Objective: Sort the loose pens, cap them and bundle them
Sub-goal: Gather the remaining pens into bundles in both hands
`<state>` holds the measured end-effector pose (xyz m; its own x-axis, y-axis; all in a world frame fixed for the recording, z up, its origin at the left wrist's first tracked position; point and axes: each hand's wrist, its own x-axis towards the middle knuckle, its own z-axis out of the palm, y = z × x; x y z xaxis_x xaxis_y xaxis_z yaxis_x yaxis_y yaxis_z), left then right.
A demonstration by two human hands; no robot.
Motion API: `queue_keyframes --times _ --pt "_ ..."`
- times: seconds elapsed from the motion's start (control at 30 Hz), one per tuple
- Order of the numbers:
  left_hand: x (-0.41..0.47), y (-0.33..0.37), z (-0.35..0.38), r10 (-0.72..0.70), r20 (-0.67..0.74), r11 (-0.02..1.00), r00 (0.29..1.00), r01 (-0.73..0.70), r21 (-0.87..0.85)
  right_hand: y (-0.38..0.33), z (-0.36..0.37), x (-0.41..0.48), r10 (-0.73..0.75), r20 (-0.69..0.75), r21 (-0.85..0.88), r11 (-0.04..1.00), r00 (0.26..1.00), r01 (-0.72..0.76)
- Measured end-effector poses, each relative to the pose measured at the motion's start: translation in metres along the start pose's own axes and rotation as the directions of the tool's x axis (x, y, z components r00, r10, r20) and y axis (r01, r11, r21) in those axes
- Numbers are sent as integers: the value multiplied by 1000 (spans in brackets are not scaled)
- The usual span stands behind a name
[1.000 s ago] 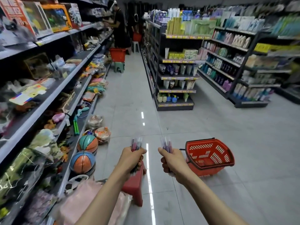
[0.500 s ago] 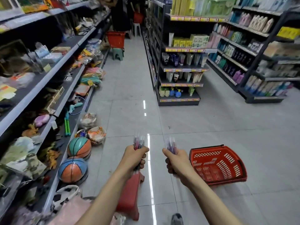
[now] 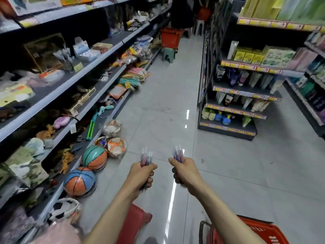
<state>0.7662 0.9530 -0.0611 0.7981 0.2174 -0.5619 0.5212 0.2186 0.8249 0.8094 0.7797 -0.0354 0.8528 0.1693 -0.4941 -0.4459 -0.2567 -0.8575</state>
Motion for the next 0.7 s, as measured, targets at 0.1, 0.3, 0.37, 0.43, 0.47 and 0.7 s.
queue_keyframes --times 0.1,0.3,0.37,0.43,0.47,0.7 --pt "46 22 -2 -3 -55 997 998 -1 -76 -29 6 54 -4 76 -34 999 997 7" --pt "157 83 -24 21 -142 985 990 -45 -166 -94 38 172 -32 161 -96 994 986 48" --pt "193 109 -35 9 -166 982 986 -40 -184 -119 53 210 -19 180 -96 995 983 37" --pt "224 136 -46 8 -181 981 983 -43 -189 -146 67 246 -19 214 -104 994 977 42" --pt "239 151 -52 13 -187 982 982 -47 -181 -160 75 264 -24 233 -120 991 972 53" --pt "346 235 -87 -4 -278 976 961 -57 -212 -249 116 381 -7 322 -163 985 947 63"
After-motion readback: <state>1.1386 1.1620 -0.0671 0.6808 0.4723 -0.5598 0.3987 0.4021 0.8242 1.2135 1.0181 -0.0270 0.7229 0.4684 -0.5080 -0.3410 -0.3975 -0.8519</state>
